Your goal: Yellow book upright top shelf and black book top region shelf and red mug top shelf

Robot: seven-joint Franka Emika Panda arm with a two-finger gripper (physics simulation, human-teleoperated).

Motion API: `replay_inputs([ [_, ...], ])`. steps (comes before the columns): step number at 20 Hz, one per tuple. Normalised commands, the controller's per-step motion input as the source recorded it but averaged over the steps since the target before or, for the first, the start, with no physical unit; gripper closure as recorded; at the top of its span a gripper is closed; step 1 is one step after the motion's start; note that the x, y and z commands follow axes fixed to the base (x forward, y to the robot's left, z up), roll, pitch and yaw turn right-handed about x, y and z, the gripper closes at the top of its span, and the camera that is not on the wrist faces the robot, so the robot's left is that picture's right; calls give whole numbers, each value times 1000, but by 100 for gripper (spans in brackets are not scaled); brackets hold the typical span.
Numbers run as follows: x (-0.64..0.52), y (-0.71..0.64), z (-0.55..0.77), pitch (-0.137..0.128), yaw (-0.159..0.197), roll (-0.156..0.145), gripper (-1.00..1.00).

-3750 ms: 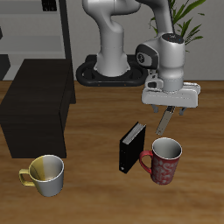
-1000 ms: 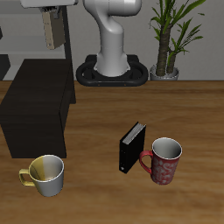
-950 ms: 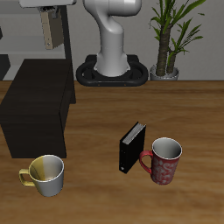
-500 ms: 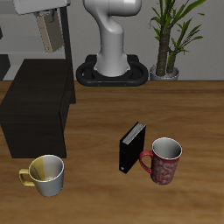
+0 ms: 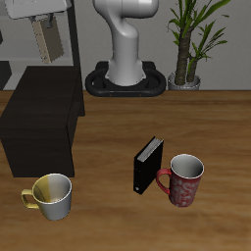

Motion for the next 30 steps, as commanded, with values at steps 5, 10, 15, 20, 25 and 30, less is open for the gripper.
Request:
replay_inputs([
  [5,134,-27,-117,6,5,-29,100],
  [10,122,-66,-171,30,5,-57,-100],
  [15,8,35,-18,-3,-8,-11,-100],
  [20,61,60,-39,12,-7,-7,-100],
  [25,38,123,79,3,23,-41,-100],
  [30,-85,351,454,-59,62,-51,-100],
])
